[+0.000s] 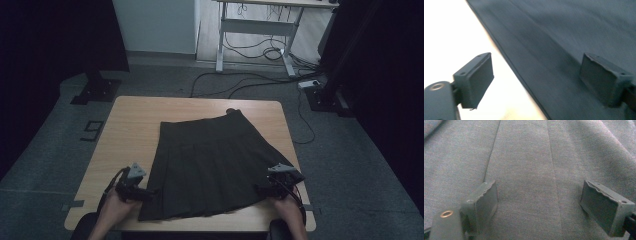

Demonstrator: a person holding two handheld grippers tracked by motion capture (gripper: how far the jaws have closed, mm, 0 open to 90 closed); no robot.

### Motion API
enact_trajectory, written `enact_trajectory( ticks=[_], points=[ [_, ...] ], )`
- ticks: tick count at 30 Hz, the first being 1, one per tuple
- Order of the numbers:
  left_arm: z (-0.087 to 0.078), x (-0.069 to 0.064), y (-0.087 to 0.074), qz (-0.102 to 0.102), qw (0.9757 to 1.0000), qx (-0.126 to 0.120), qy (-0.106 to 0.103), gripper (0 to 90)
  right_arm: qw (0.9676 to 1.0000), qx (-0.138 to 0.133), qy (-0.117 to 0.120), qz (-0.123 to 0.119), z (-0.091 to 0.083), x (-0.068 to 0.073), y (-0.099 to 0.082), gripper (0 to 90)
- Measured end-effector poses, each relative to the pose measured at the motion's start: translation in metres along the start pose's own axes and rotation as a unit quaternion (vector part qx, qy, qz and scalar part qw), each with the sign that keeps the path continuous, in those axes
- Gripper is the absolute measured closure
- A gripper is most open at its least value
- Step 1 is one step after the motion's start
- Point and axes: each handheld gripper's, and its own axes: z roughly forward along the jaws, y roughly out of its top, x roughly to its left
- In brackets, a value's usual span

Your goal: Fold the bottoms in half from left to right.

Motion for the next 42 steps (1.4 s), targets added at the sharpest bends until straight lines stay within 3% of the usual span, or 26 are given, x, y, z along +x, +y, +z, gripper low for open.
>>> enact_trajectory(
  ticks=[4, 11, 16, 19, 27, 28, 31, 39, 42],
  points=[
    [0.013, 0.025, 0.028, -0.004, 0.9999, -0.009, 0.007, 6.7, 1.0, -0.003, 0.0, 0.001, 0.0, 0.0, -0.001, 14.1],
    [0.053, 0.066, 0.068, -0.018, 0.9992, -0.02, 0.031, 6.0, 1.0, -0.005, -0.001, 0.001, 0.0, 0.0, -0.001, 13.8],
    [0.081, 0.087, 0.086, -0.025, 0.9985, -0.013, 0.048, 4.7, 1.0, -0.005, 0.001, 0.0, 0.0, 0.0, -0.001, 13.4],
    [0.098, 0.099, 0.093, -0.042, 0.9976, -0.012, 0.053, 4.5, 1.0, -0.006, 0.001, -0.001, 0.0, -0.001, -0.001, 13.3],
    [0.135, 0.121, 0.098, -0.052, 0.9943, 0.007, 0.092, 0.0, 0.9999, -0.013, 0.002, -0.003, 0.001, -0.001, -0.003, 12.9],
    [0.135, 0.121, 0.098, -0.052, 0.9943, 0.007, 0.092, 0.0, 0.9999, -0.013, 0.002, -0.003, 0.001, -0.001, -0.003, 12.9],
    [0.134, 0.128, 0.092, -0.083, 0.9943, 0.0, 0.067, 0.0, 0.9999, -0.015, 0.003, -0.004, 0.001, -0.001, -0.003, 12.8],
    [0.13, 0.125, 0.087, -0.098, 0.9923, 0.001, 0.076, 0.0, 0.9999, -0.007, 0.011, -0.006, 0.0, -0.001, 0.0, 12.0],
    [0.128, 0.124, 0.085, -0.102, 0.9916, 0.001, 0.08, 0.0, 0.9997, -0.008, 0.023, -0.01, -0.002, 0.001, 0.002, 11.8]
  ],
)
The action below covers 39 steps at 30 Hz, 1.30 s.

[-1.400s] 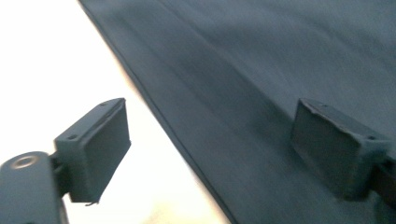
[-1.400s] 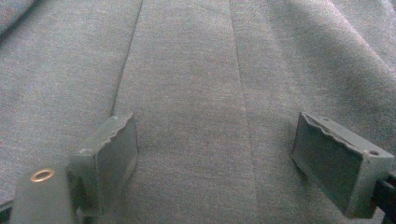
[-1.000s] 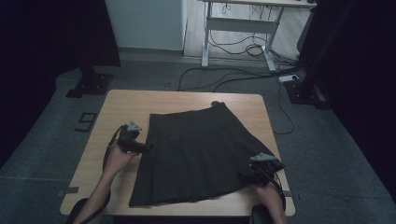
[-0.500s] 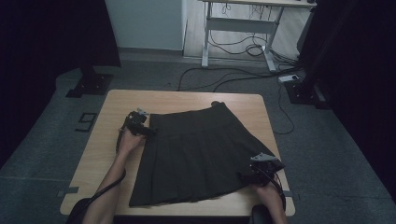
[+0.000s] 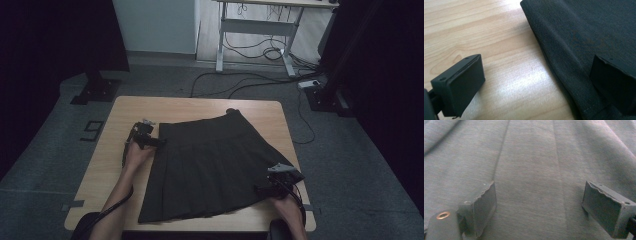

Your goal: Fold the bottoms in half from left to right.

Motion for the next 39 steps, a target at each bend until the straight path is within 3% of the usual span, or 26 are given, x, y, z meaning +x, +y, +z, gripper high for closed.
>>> enact_trajectory(
  ticks=[5, 8, 13, 15, 16, 19, 20, 24, 25, 27, 30, 31, 33, 39],
  points=[
    [-0.003, 0.0, -0.003, -0.003, 1.0, 0.001, 0.002, 0.0, 0.9996, -0.015, 0.011, -0.022, -0.004, 0.01, 0.011, 10.1],
    [-0.003, 0.0, -0.004, -0.004, 1.0, 0.001, 0.003, 0.0, 0.9988, -0.021, 0.03, -0.032, -0.004, 0.02, 0.021, 8.0],
    [-0.003, 0.0, -0.003, -0.004, 1.0, 0.001, 0.003, 0.0, 0.9958, -0.022, 0.069, -0.056, 0.001, 0.046, 0.035, 5.5],
    [-0.003, 0.0, -0.003, -0.003, 1.0, 0.001, 0.003, 0.0, 0.9926, -0.021, 0.09, -0.079, 0.006, 0.065, 0.043, 5.2],
    [-0.003, 0.0, -0.003, -0.002, 1.0, 0.001, 0.002, 0.0, 0.9926, -0.021, 0.09, -0.079, 0.006, 0.065, 0.043, 5.2],
    [-0.002, 0.001, -0.002, 0.0, 1.0, 0.001, -0.001, 0.0, 0.9873, -0.019, 0.116, -0.106, 0.014, 0.089, 0.053, 5.2],
    [-0.002, 0.001, -0.002, 0.0, 1.0, 0.001, -0.001, 0.0, 0.9873, -0.019, 0.116, -0.106, 0.014, 0.089, 0.053, 5.2],
    [-0.002, 0.001, -0.002, 0.0, 1.0, -0.001, 0.0, 0.0, 0.9817, -0.017, 0.137, -0.13, 0.023, 0.111, 0.061, 5.2],
    [-0.002, 0.001, -0.002, 0.0, 1.0, 0.0, -0.001, 0.0, 0.9787, -0.017, 0.149, -0.14, 0.027, 0.121, 0.063, 5.2],
    [-0.002, 0.001, -0.002, 0.0, 1.0, -0.001, 0.0, 0.0, 0.9772, -0.015, 0.156, -0.143, 0.029, 0.127, 0.064, 5.2],
    [-0.002, 0.001, -0.002, 0.0, 1.0, -0.001, -0.001, 0.0, 0.9715, -0.01, 0.177, -0.157, 0.033, 0.143, 0.067, 5.1],
    [-0.002, 0.001, -0.002, -0.001, 1.0, -0.001, -0.001, 0.0, 0.9675, -0.008, 0.192, -0.164, 0.037, 0.153, 0.069, 5.1],
    [-0.002, 0.001, -0.002, -0.001, 1.0, -0.001, -0.001, 0.0, 0.9661, -0.008, 0.197, -0.166, 0.038, 0.157, 0.07, 5.1],
    [-0.002, 0.0, -0.002, -0.001, 1.0, -0.001, -0.001, 0.0, 0.9545, -0.002, 0.227, -0.194, 0.046, 0.188, 0.075, 5.1]
  ],
)
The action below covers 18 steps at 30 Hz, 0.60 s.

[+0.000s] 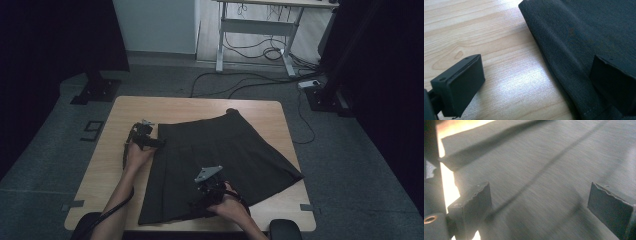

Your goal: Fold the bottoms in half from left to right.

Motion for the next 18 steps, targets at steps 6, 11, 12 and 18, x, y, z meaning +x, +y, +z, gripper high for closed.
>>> enact_trajectory(
  ticks=[6, 11, 12, 18],
  points=[
    [0.0, 0.0, 0.0, 0.0, 1.0, 0.0, 0.0, 0.0, 0.999, -0.001, 0.038, -0.025, 0.017, 0.022, 0.017, 5.1],
    [0.0, 0.0, 0.0, -0.001, 1.0, 0.0, 0.0, 0.0, 0.9971, 0.002, 0.059, -0.047, 0.028, 0.035, 0.027, 5.5],
    [0.0, 0.0, 0.0, -0.001, 1.0, 0.0, 0.0, 0.0, 0.9966, 0.005, 0.064, -0.051, 0.031, 0.039, 0.029, 5.7],
    [0.0, 0.001, 0.0, -0.001, 1.0, 0.0, -0.002, 0.0, 0.9925, 0.024, 0.089, -0.081, 0.048, 0.056, 0.035, 8.6]
  ],
)
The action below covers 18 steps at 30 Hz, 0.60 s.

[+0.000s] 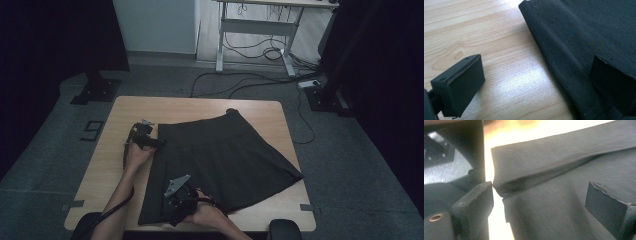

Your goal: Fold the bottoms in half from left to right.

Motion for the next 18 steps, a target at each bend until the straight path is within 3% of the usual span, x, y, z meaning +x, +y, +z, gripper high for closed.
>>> enact_trajectory(
  ticks=[5, 6, 9, 12, 18],
  points=[
    [0.0, 0.0, 0.0, 0.001, 1.0, -0.001, 0.001, 0.0, 0.999, 0.035, -0.001, -0.026, 0.014, 0.006, -0.004, 11.9],
    [0.0, 0.0, 0.0, 0.001, 1.0, -0.003, 0.001, 3.3, 0.9979, 0.041, -0.019, -0.047, 0.017, 0.008, -0.006, 14.4],
    [-0.001, -0.001, 0.0, 0.003, 0.9999, -0.013, -0.001, 8.0, 0.9964, 0.045, -0.027, -0.067, 0.017, 0.009, -0.006, 18.2],
    [-0.002, -0.003, 0.001, 0.005, 0.9997, -0.025, -0.004, 19.5, 0.9968, 0.042, -0.035, -0.058, 0.016, 0.009, -0.005, 25.5],
    [0.0, -0.013, 0.004, 0.013, 0.9988, -0.04, -0.025, 54.0, 0.997, 0.039, -0.057, -0.034, 0.01, 0.001, -0.003, 66.7]
  ],
)
